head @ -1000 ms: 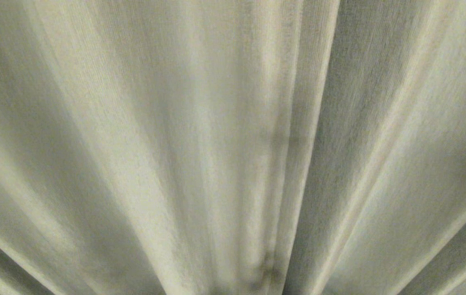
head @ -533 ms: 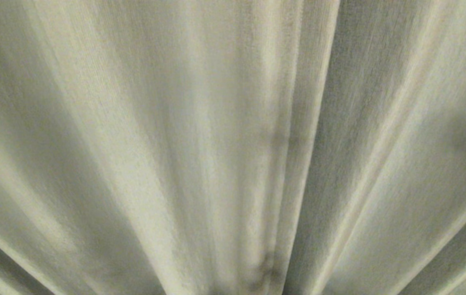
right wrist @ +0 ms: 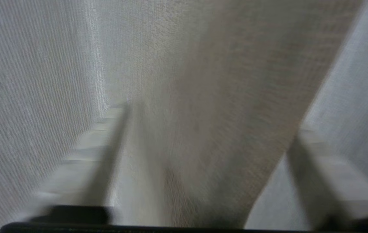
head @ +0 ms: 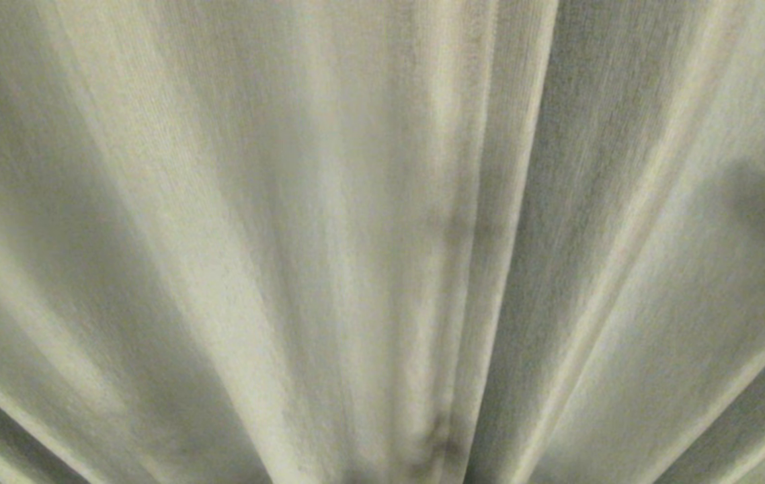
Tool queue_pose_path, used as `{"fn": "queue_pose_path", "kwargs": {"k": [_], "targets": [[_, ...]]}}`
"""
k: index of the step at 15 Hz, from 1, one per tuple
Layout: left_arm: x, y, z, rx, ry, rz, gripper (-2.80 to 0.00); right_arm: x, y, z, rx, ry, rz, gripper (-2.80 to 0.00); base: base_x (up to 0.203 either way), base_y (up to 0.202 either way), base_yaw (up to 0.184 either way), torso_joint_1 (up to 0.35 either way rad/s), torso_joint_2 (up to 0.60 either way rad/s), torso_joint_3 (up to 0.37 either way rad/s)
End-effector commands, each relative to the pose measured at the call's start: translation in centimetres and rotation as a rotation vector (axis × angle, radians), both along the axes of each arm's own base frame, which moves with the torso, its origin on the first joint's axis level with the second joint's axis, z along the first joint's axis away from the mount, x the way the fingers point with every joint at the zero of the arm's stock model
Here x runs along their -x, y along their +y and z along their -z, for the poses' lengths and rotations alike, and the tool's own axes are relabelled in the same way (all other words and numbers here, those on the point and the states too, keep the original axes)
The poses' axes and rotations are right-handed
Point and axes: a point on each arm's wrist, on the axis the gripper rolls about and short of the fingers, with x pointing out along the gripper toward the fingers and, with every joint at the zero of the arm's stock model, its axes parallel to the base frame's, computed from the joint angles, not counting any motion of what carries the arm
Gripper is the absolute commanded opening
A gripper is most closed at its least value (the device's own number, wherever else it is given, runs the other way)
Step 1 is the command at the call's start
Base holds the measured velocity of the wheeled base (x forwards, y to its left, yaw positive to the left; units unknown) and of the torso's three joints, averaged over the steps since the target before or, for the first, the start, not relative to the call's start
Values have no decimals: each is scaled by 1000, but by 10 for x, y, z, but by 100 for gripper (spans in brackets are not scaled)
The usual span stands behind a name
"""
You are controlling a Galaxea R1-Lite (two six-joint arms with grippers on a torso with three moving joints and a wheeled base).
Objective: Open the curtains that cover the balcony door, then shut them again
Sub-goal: Pull the outer curtains open on both sides
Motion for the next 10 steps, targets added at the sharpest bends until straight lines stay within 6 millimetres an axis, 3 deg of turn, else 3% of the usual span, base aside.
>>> {"fn": "queue_pose_path", "kwargs": {"k": [1,10], "targets": [[0,0,0,1,-1,-1,-280,-5,0,2,4,7,-22,-280,0,0,0,0,0,0],[0,0,0,1,-1,-1,-280,-10,0,-11,9,-28,-48,-280,0,0,0,0,0,0]]}}
